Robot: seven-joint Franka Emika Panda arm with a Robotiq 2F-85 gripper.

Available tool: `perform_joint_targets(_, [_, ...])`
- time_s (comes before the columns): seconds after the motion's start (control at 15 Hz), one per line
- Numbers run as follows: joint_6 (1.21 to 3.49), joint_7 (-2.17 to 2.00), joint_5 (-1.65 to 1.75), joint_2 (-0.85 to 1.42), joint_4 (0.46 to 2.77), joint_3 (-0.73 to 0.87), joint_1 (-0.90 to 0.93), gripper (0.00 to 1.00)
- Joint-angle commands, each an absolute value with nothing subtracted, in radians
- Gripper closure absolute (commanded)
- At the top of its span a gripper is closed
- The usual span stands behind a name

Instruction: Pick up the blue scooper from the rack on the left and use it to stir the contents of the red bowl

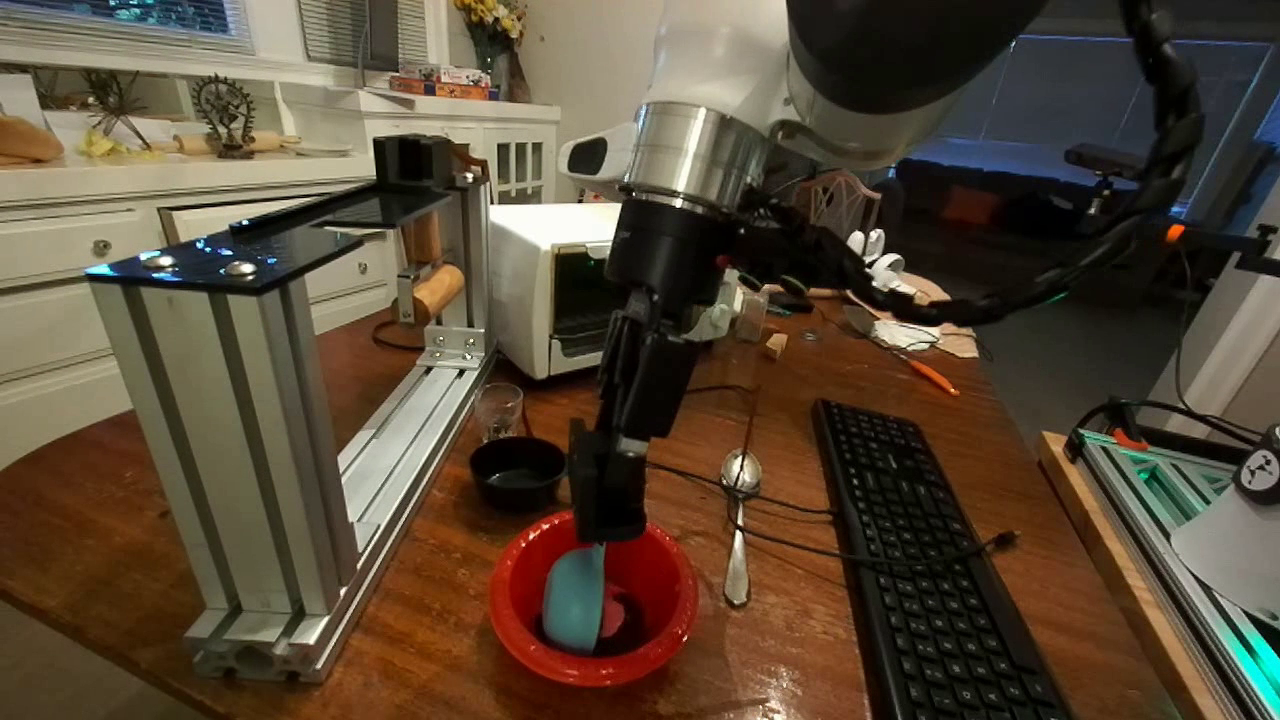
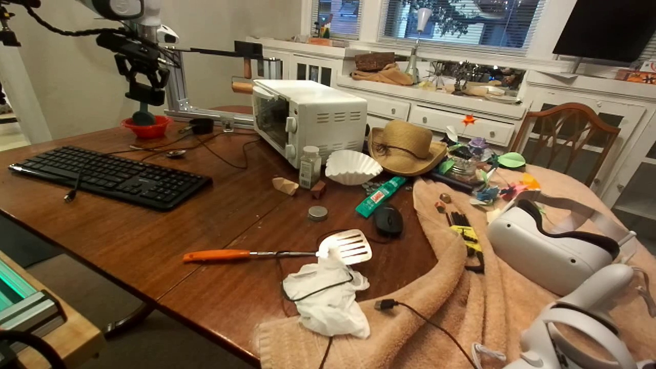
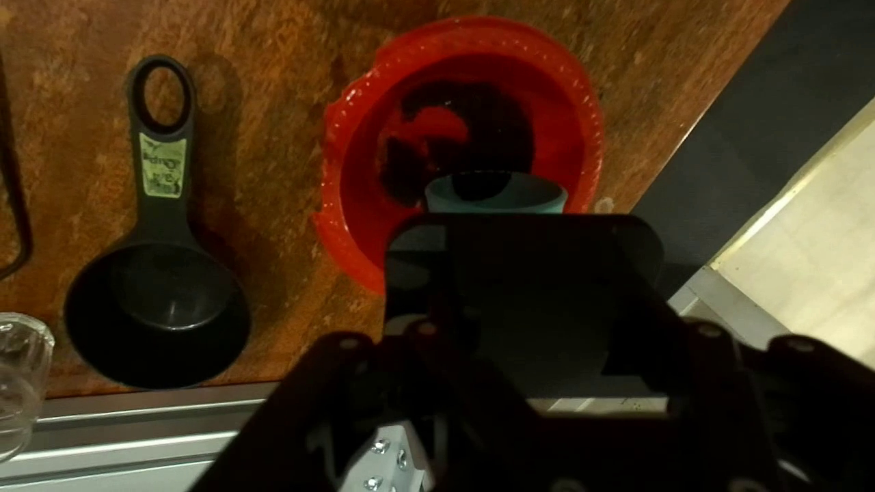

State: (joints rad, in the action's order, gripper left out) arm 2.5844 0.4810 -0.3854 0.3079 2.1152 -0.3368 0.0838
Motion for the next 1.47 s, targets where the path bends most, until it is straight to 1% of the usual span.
perform_joint_targets(0.0, [2.679, 0.500, -0.394, 0.336, 2.121, -0.342, 0.074, 0.65])
perform_joint_targets(0.2, [2.743, 0.486, -0.366, 0.346, 2.130, -0.341, 0.070, 0.65])
perform_joint_targets(0.33, [2.738, 0.459, -0.316, 0.336, 2.140, -0.322, 0.079, 0.65])
perform_joint_targets(0.6, [2.663, 0.384, -0.192, 0.298, 2.144, -0.275, 0.099, 0.65])
perform_joint_targets(0.8, [2.583, 0.361, -0.156, 0.285, 2.131, -0.273, 0.098, 0.65])
perform_joint_targets(1.13, [2.436, 0.389, -0.196, 0.266, 2.107, -0.293, 0.097, 0.65])
perform_joint_targets(1.4, [2.496, 0.406, -0.254, 0.261, 2.119, -0.299, 0.086, 0.65])
